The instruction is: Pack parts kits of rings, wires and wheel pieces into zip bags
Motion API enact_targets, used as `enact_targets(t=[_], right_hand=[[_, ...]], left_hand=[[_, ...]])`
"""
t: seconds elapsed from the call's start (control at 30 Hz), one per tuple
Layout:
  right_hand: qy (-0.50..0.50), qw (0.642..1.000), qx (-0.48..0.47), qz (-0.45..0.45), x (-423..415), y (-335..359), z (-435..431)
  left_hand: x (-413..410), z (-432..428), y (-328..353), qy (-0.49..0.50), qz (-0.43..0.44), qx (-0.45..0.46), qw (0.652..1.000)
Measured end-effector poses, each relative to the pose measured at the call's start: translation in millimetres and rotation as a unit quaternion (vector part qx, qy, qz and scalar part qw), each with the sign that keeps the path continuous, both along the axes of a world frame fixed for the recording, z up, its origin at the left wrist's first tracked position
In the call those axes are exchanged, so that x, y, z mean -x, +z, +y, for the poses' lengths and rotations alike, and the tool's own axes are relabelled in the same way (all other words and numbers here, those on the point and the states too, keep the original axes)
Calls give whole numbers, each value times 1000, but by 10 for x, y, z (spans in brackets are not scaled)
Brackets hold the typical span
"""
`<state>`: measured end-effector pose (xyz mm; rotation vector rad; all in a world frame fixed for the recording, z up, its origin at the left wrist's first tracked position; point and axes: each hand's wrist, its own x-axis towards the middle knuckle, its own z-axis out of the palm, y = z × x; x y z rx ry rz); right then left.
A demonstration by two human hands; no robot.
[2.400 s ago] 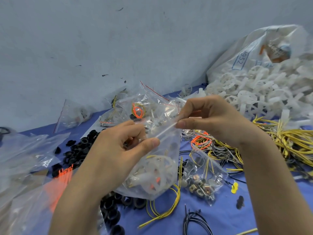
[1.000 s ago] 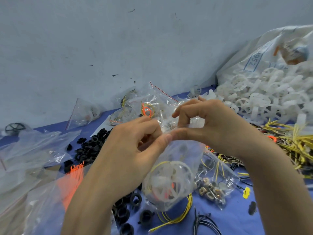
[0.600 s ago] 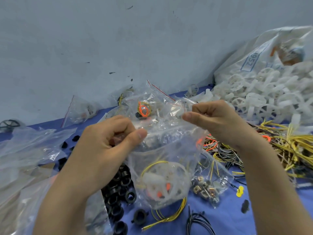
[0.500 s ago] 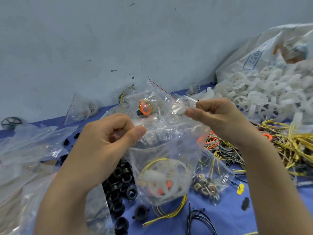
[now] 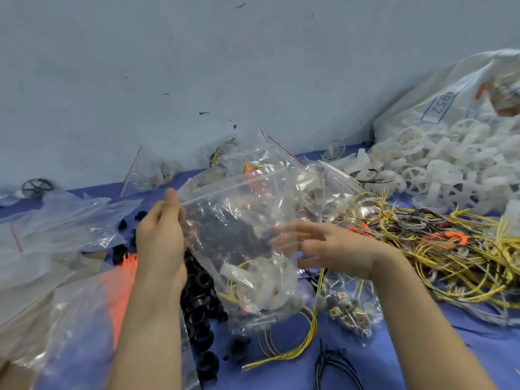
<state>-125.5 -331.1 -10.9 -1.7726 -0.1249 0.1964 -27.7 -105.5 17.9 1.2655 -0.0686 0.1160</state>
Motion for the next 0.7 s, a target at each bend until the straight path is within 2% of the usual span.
enact_targets(t=[0.07,0.13,0.27,0.43,0.57,0.63,0.7], right_hand=[[-6,998,50,37,-96,-97,118],[-51,996,60,45,-174,-140,210],[-163,985,42,45,-211,-143,260],[-274,953,-125,-13,-124,127,197],[-318,925,-185,-92,-111,281,257],[-347,909,-203,-104,-94,322,322],[-307,934,-165,-78,-100,309,337]], left_hand=[[-98,75,-60,-4,56,22,998],[-153,148,-106,-64,81,15,994],[-109,118,-168,-215,90,-96,968],[95,-122,-150,-350,3,-215,912],[152,-240,-56,-405,-4,-104,908],[172,-198,-52,-420,-25,-100,901],[198,-155,-60,-410,-44,-138,900]])
